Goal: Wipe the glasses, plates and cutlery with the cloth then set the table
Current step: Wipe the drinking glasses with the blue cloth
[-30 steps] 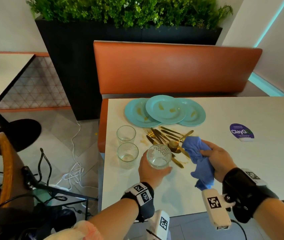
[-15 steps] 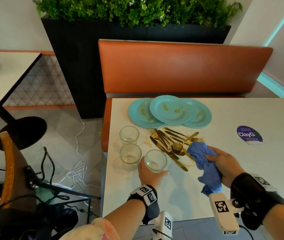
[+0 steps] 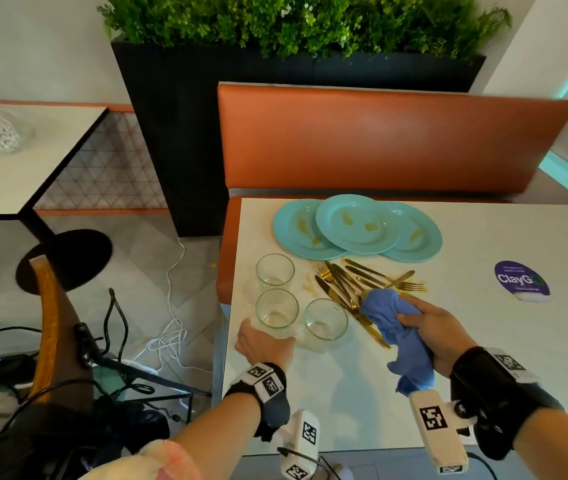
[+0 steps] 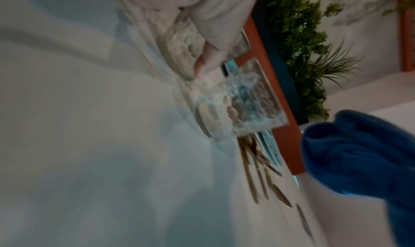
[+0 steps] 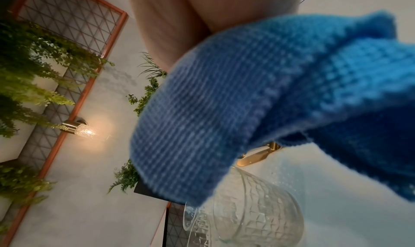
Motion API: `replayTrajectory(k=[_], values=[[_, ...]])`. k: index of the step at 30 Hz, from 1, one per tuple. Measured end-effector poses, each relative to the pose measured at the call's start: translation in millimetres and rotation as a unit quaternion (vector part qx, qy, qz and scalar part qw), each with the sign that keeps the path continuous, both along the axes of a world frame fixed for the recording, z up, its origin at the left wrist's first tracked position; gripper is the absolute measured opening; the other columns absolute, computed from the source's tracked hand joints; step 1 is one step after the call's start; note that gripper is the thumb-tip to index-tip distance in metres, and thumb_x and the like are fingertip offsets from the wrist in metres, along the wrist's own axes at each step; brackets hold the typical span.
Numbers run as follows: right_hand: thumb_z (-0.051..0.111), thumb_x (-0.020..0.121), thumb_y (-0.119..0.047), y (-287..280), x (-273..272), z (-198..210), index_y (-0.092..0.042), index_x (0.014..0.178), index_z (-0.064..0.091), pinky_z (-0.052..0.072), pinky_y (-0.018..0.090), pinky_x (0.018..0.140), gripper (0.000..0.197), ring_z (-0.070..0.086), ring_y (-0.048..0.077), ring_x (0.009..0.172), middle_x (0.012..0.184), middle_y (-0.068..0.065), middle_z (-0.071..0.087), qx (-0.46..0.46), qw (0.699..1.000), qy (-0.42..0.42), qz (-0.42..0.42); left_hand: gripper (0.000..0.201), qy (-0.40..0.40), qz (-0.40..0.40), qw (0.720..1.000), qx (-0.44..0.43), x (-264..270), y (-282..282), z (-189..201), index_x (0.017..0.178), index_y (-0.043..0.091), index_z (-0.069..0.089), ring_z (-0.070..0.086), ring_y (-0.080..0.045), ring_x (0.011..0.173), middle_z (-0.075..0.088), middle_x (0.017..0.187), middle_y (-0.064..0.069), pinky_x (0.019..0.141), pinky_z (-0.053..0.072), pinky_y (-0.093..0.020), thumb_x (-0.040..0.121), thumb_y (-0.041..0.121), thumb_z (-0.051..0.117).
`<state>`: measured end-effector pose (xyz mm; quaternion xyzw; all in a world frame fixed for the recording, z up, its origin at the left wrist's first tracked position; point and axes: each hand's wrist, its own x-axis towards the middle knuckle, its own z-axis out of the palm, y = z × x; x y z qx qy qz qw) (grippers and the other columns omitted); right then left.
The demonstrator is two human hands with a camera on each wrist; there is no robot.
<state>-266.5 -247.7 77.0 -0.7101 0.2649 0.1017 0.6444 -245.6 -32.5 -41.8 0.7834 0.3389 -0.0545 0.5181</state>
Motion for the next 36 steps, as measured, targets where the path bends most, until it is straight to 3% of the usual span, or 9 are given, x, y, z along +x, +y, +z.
replayTrajectory(k=[6, 12, 15, 18, 20, 22, 26, 31, 36], values=[[0.049, 0.089, 0.002, 10.7, 8.7, 0.6, 0.000, 0.113, 0.060, 0.047, 0.038, 0.072, 0.027, 0.057, 0.033, 0.084, 0.104, 0.026, 0.063, -0.033, 0.999, -0.006, 0.024, 0.094, -0.082, -0.122, 0.989, 0.009, 15.2, 21.3, -13.1, 0.134, 0.022, 0.042, 0.045, -0.026, 0.125, 0.055, 0.127, -0.001, 0.102, 0.037, -0.032, 0.050, 0.027, 0.085], [0.050, 0.089, 0.007, 29.6, 8.2, 14.3, -0.007, 0.121, 0.059, 0.040, 0.029, 0.082, 0.036, 0.057, 0.029, 0.098, 0.114, 0.015, 0.063, -0.193, 0.968, -0.093, 0.132, 0.083, -0.197, -0.196, 0.959, 0.057, 4.4, 32.1, -8.9, 0.123, 0.017, 0.052, 0.043, -0.019, 0.114, 0.048, 0.117, 0.005, 0.086, 0.020, -0.003, 0.048, 0.024, 0.087], [0.056, 0.085, 0.004, 46.0, 6.9, 20.5, -0.013, 0.127, 0.057, 0.036, 0.019, 0.079, 0.045, 0.060, 0.029, 0.103, 0.116, 0.011, 0.064, -0.370, 0.880, -0.162, 0.249, 0.079, -0.275, -0.184, 0.941, 0.072, 3.1, 33.7, 2.4, 0.115, 0.009, 0.057, 0.043, -0.015, 0.105, 0.046, 0.112, 0.004, 0.088, 0.017, 0.008, 0.043, 0.033, 0.080], [0.060, 0.062, 0.013, 70.7, 3.4, 26.3, 0.000, 0.107, 0.066, 0.040, 0.022, 0.083, 0.048, 0.064, 0.031, 0.094, 0.097, 0.017, 0.071, -0.487, 0.731, -0.343, 0.331, 0.081, -0.294, -0.189, 0.934, 0.070, 7.8, 33.7, 11.4, 0.117, 0.008, 0.056, 0.052, -0.017, 0.110, 0.054, 0.121, -0.003, 0.100, 0.037, -0.010, 0.047, 0.038, 0.082], [0.042, 0.066, 0.001, 84.6, 0.8, 24.4, -0.004, 0.097, 0.070, 0.047, 0.024, 0.082, 0.043, 0.062, 0.024, 0.087, 0.088, 0.012, 0.072, -0.536, 0.616, -0.433, 0.382, 0.085, -0.274, -0.227, 0.934, 0.030, 9.8, 33.0, 23.1, 0.126, 0.009, 0.048, 0.052, -0.016, 0.113, 0.052, 0.126, -0.004, 0.089, 0.044, -0.007, 0.052, 0.014, 0.089], [0.034, 0.069, -0.005, 93.5, 1.2, 25.3, -0.007, 0.095, 0.073, 0.056, 0.029, 0.072, 0.047, 0.067, 0.024, 0.080, 0.090, 0.008, 0.072, -0.573, 0.560, -0.421, 0.425, 0.079, -0.268, -0.244, 0.931, -0.041, 9.5, 26.7, 35.5, 0.123, 0.014, 0.047, 0.054, -0.013, 0.104, 0.056, 0.117, 0.000, 0.074, 0.044, 0.000, 0.056, -0.004, 0.085], [0.042, 0.067, -0.003, 93.1, 8.2, 27.0, -0.005, 0.095, 0.071, 0.057, 0.032, 0.068, 0.040, 0.068, 0.027, 0.079, 0.089, 0.011, 0.071, -0.582, 0.601, -0.388, 0.388, 0.075, -0.250, -0.202, 0.945, -0.058, 9.6, 24.7, 33.9, 0.106, 0.043, 0.045, 0.058, -0.004, 0.101, 0.057, 0.109, 0.016, 0.084, 0.045, -0.012, 0.046, 0.026, 0.086], [0.080, 0.014, 0.003, 57.4, 21.5, 12.9, -0.002, 0.087, 0.074, 0.047, 0.024, 0.075, 0.074, 0.065, 0.023, 0.087, 0.094, 0.011, 0.072, -0.562, 0.705, -0.255, 0.350, 0.080, -0.182, -0.124, 0.972, -0.081, 6.6, 32.9, 18.9, 0.122, 0.032, 0.045, 0.055, -0.010, 0.101, 0.055, 0.106, 0.014, 0.082, 0.040, -0.019, 0.054, 0.016, 0.086], [0.048, 0.087, 0.008, 40.1, 16.5, 22.8, -0.008, 0.124, 0.059, 0.034, 0.012, 0.071, 0.042, 0.061, 0.028, 0.097, 0.114, 0.014, 0.064, -0.466, 0.847, -0.207, 0.152, 0.069, -0.116, -0.113, 0.986, -0.036, 11.0, 38.8, 1.9, 0.115, 0.022, 0.052, 0.055, -0.011, 0.103, 0.056, 0.107, 0.007, 0.084, 0.039, -0.021, 0.055, 0.015, 0.086]])
